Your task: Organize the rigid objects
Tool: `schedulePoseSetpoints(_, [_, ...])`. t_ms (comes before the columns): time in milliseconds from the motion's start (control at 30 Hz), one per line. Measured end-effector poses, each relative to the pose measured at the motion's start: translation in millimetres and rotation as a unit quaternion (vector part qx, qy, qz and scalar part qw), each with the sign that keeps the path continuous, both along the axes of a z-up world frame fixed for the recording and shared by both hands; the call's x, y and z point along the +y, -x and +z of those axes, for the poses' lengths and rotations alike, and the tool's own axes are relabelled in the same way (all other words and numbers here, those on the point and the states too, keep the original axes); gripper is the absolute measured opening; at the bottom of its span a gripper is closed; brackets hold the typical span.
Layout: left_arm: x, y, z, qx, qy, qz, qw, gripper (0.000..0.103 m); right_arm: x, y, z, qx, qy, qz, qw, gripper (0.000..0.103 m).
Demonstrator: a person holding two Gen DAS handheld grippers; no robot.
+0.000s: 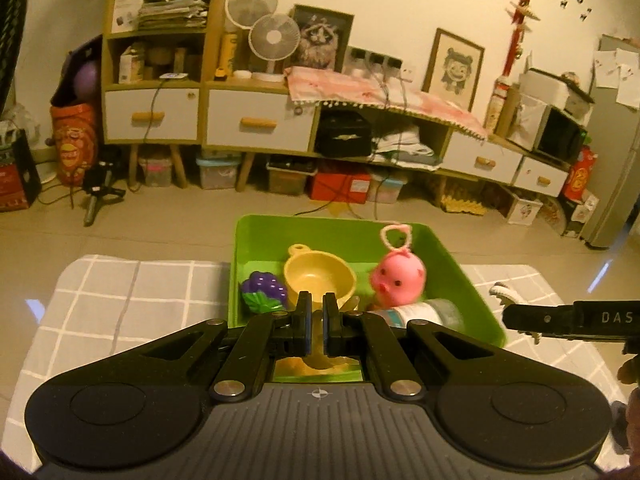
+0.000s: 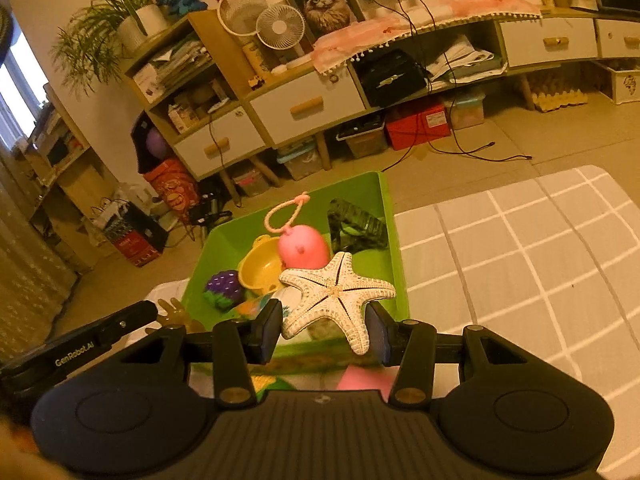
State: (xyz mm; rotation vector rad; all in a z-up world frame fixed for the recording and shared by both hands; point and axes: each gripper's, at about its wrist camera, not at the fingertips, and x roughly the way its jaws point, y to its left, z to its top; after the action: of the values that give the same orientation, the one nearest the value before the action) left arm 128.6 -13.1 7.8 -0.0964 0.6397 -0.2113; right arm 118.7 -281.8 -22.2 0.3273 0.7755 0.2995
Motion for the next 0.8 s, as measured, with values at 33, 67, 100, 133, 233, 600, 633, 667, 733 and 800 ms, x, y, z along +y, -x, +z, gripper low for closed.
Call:
schedulePoseSetpoints(33, [0.9,-2.0,-1.0,0.002,-0.002,0.002,1.0,0.005,1.4,-3.4,-1.3,0.001,0.006,-0.001,1.0,0.02])
schedulePoseSetpoints(67, [0.9,-4.4,-2.9,0.005,-0.004,0.003,1.0,0.005,3.3,-7.0,-2.8,0.003,0.011,0.0,1.0,0.02])
schedulePoseSetpoints(100, [0.4,-6.9,-4.7,0.007,-0.007,0.004,0.9999,0.005,4.7,-9.6,-4.2,0.005,0.016,0.001,1.0,0.02])
schedulePoseSetpoints(133, [0.4,-7.4,-6.4,0.008,-0.01,0.005,0.9999,0.005,6.0,-12.0,-5.8,0.006,0.021,0.001,1.0,0.02])
schedulePoseSetpoints(233, [-0.2,-10.4,-10.2,0.012,-0.02,0.006,0.9997,0.005,11.1,-18.9,-10.8,0.011,0.041,0.001,0.999,0.02])
schedulePoseSetpoints(600, [-5.3,-16.0,-19.3,0.023,-0.039,0.01,0.9989,0.005,18.5,-28.6,-14.6,0.012,0.058,0.001,0.998,0.02])
schedulePoseSetpoints(633, [-5.4,-16.2,-19.8,0.024,-0.039,0.011,0.9989,0.005,19.2,-29.2,-14.9,0.013,0.061,-0.001,0.998,0.02])
schedulePoseSetpoints(667, [-5.0,-17.1,-20.4,0.026,-0.039,0.011,0.9988,0.006,19.7,-30.0,-15.4,0.014,0.062,-0.002,0.998,0.02])
schedulePoseSetpoints(733, [-4.5,-17.8,-21.4,0.028,-0.037,0.012,0.9988,0.006,19.9,-31.6,-16.0,0.016,0.064,-0.003,0.998,0.02])
schedulePoseSetpoints(800, [-3.2,-18.8,-22.1,0.029,-0.036,0.013,0.9988,0.007,19.7,-32.0,-16.1,0.015,0.064,-0.002,0.998,0.02])
